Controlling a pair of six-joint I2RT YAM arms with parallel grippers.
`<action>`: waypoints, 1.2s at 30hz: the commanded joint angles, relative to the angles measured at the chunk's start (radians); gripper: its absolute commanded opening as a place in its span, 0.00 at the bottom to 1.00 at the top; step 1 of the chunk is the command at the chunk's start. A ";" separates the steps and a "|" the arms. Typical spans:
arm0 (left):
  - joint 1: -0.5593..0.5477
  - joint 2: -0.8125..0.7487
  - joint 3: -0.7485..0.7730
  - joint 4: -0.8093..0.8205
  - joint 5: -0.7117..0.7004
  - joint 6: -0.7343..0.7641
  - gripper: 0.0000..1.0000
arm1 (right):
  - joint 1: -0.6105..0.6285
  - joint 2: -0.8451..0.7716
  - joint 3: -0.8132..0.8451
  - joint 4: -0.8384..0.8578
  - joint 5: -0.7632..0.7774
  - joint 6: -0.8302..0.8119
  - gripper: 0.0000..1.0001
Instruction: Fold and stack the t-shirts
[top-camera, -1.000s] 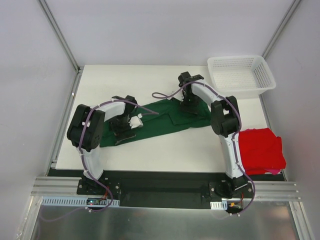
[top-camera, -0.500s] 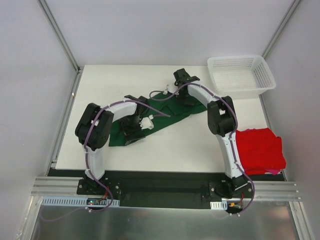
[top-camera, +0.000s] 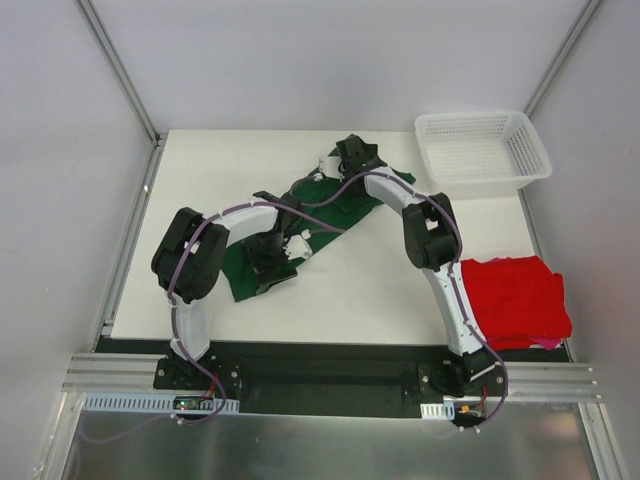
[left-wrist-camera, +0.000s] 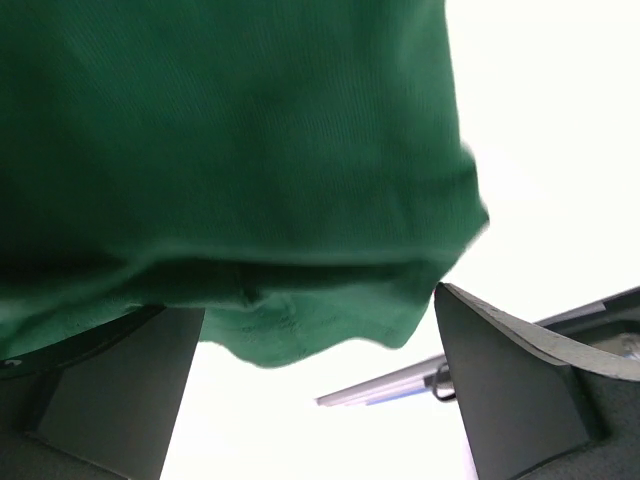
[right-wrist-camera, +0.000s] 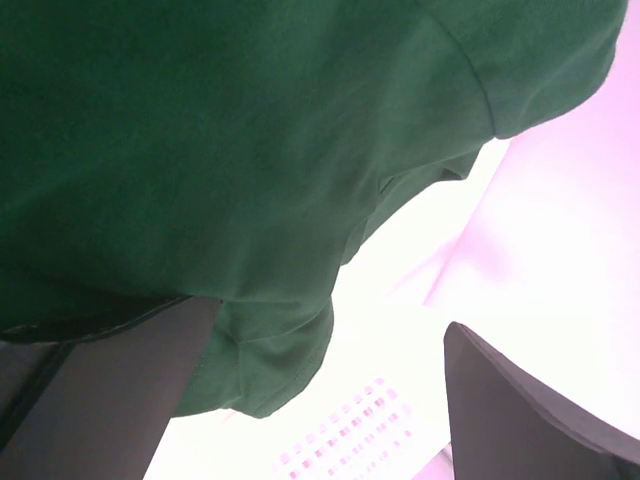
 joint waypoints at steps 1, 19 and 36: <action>-0.014 -0.078 -0.015 -0.077 0.031 -0.060 0.99 | -0.019 0.032 0.074 0.073 0.019 -0.061 1.00; 0.029 -0.258 -0.098 -0.153 -0.121 -0.053 0.99 | -0.049 -0.101 -0.011 0.121 0.031 0.028 1.00; 0.210 -0.057 -0.060 0.294 -0.314 0.108 0.99 | -0.072 -0.292 0.071 -0.496 -0.637 0.847 1.00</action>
